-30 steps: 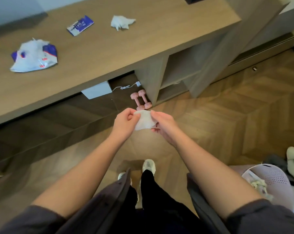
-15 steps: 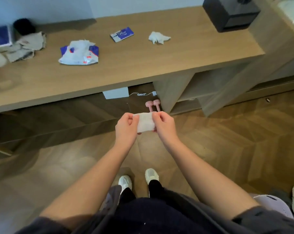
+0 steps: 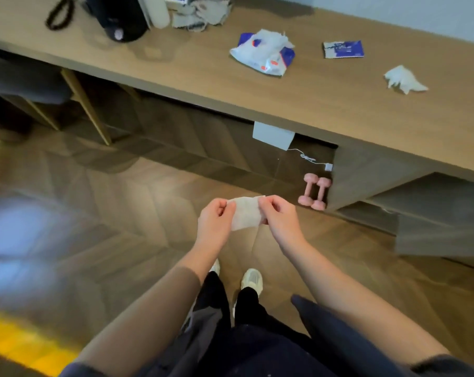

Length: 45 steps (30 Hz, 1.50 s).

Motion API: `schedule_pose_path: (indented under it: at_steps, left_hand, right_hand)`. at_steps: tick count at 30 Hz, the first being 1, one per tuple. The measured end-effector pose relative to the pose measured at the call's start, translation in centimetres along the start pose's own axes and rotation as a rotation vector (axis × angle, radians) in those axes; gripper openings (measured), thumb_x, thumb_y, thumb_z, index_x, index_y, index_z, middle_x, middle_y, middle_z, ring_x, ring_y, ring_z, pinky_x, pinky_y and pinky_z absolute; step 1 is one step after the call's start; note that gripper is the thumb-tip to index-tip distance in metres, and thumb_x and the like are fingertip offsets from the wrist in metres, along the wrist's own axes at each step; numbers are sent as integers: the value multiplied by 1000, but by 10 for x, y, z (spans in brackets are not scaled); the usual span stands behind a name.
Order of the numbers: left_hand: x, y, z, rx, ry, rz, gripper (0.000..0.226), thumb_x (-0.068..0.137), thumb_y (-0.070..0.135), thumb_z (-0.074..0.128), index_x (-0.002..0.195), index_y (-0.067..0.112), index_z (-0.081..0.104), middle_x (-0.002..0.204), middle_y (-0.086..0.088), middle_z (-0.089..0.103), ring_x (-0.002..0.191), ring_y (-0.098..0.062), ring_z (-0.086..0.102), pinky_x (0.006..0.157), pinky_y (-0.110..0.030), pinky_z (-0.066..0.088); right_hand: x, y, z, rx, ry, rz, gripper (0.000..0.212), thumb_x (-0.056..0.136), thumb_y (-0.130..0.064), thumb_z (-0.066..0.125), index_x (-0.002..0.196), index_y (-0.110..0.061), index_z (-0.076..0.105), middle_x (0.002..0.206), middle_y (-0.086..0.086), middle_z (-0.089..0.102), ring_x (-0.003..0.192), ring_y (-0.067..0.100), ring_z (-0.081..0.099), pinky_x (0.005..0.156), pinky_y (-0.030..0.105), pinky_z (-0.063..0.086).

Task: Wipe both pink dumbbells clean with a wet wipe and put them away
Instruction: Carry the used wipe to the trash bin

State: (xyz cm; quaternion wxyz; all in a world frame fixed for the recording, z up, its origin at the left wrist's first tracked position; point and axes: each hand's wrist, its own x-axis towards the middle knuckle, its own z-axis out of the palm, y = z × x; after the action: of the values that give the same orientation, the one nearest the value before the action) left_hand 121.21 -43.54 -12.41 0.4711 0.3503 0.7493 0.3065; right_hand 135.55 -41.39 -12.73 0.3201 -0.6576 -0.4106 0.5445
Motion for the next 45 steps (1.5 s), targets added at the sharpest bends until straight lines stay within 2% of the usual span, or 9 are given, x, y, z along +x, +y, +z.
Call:
schedule_pose_path:
  at_steps: [6, 11, 17, 23, 27, 29, 32, 37, 45]
  left_hand:
    - [-9, -12, -14, -95, 52, -41, 19, 98, 23, 56, 81, 16, 60, 71, 3, 56, 66, -14, 49, 64, -28, 41]
    - [-12, -19, -28, -177, 74, -59, 19, 97, 24, 56, 79, 18, 60, 72, 3, 57, 69, -14, 51, 67, -32, 44]
    - [-8, -31, -63, -267, 101, -82, 16, 96, 24, 56, 83, 17, 64, 80, 2, 63, 78, -17, 58, 82, -46, 54]
    - [-1, -60, -133, -344, 113, -128, 16, 95, 23, 57, 81, 18, 65, 84, -2, 65, 84, -20, 61, 89, -56, 54]
    - [8, -78, -186, -369, 114, -146, 16, 97, 20, 56, 83, 18, 65, 84, -2, 64, 85, -20, 61, 89, -49, 56]
    - [14, -85, -210, -379, 117, -158, 17, 97, 20, 55, 83, 17, 64, 81, 0, 63, 82, -19, 59, 83, -43, 55]
    - [23, -92, -240, -391, 118, -172, 16, 97, 21, 55, 86, 16, 66, 87, -6, 66, 84, -20, 61, 84, -45, 56]
    - [36, -98, -268, -396, 139, -178, 16, 98, 20, 54, 86, 17, 65, 87, -4, 65, 82, -18, 59, 78, -39, 53]
    - [72, -96, -293, -431, 143, -227, 15, 97, 20, 54, 90, 16, 66, 91, -5, 68, 86, -20, 63, 90, -48, 56]
  right_hand:
    - [-5, 0, 11, -33, -91, 8, 24, 95, -18, 58, 81, -2, 67, 69, -1, 59, 68, 11, 55, 67, 32, 46]
    - [-9, -8, 21, -110, -130, -18, 27, 95, -20, 57, 80, 1, 65, 67, -2, 59, 68, 13, 56, 67, 33, 48]
    - [-19, -19, 56, -153, -159, -26, 26, 97, -16, 54, 91, 6, 65, 73, 2, 58, 65, 7, 53, 56, 18, 47]
    - [-36, -28, 133, -183, -186, -25, 26, 97, -17, 54, 94, 7, 66, 80, 6, 60, 69, 8, 54, 55, 15, 46]
    - [-49, -35, 191, -151, -181, -6, 27, 97, -16, 55, 88, 9, 63, 77, 7, 58, 70, 11, 52, 58, 20, 45]
    - [-53, -38, 218, -144, -176, 4, 26, 96, -15, 55, 84, 7, 62, 77, 6, 57, 70, 13, 51, 59, 23, 45]
    - [-56, -44, 249, -147, -178, 6, 23, 97, -17, 55, 81, -2, 63, 76, 2, 59, 67, 9, 53, 56, 18, 45]
    - [-53, -53, 281, -161, -182, 12, 26, 97, -18, 54, 90, 5, 64, 76, 1, 59, 68, 6, 53, 55, 12, 45]
    - [-24, -69, 315, -186, -238, 19, 24, 97, -16, 54, 87, 3, 64, 77, 3, 61, 68, 10, 56, 61, 21, 49]
